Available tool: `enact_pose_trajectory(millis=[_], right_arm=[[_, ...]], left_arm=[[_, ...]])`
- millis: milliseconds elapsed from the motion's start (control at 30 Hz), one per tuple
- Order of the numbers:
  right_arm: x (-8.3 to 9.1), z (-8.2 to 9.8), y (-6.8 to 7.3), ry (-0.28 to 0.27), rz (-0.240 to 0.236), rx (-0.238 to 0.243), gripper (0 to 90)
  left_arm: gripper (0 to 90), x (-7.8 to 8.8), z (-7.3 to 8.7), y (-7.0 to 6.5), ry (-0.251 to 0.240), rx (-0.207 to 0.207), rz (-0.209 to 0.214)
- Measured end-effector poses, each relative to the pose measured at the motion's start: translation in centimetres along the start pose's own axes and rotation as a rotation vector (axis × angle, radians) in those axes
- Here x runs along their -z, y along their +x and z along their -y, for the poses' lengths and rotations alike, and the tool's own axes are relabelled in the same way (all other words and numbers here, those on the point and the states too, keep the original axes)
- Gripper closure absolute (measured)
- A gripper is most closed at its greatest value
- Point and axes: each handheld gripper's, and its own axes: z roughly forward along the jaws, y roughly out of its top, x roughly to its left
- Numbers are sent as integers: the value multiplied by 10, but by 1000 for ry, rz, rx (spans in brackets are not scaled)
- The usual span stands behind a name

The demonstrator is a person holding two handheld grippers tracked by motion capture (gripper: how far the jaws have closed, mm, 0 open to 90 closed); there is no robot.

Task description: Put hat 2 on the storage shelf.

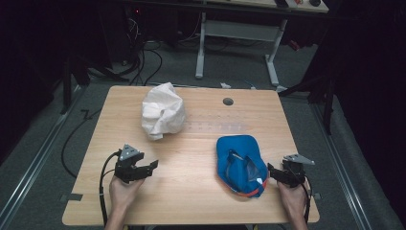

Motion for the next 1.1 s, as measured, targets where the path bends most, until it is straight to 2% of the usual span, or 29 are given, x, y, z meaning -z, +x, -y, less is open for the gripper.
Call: enact_pose_trajectory(millis=[100, 267, 400, 467, 533, 567, 600, 633, 700, 833, 933, 1100], right_arm=[[0, 0, 0, -1, -6, 6, 312], [0, 0, 1, 0, -12, 19, 308], [0, 0, 1, -2, -19, 17, 315], [1, 1, 1, -5, -18, 15, 352], [1, 1, 0, -8, -17, 16, 368], [1, 1, 0, -7, -16, 9, 385], [3, 2, -1, -16, -24, -9, 414], [3, 2, -1, -16, -24, -9, 414], [5, 3, -2, -41, -33, -27, 434], [16, 6, -1, -99, -70, -65, 438], [22, 7, 0, -119, -83, -72, 437], [34, 3, 6, -157, -136, -70, 412]], left_arm=[[331, -5, 9, 3, 1, -11, -21], [338, -14, 21, 5, 0, -60, -61], [332, -18, 27, 8, -3, -60, -82], [329, -20, 32, 9, 3, -68, -105], [325, -20, 32, 9, 3, -76, -109], [323, -21, 33, 9, 5, -88, -111], [319, -22, 35, 7, 11, -118, -118], [315, -22, 35, 7, 11, -118, -118], [307, -22, 37, 6, 14, -141, -124], [294, -23, 36, 6, 14, -130, -124], [292, -23, 37, 6, 15, -134, -125], [291, -23, 37, 6, 14, -133, -126]])
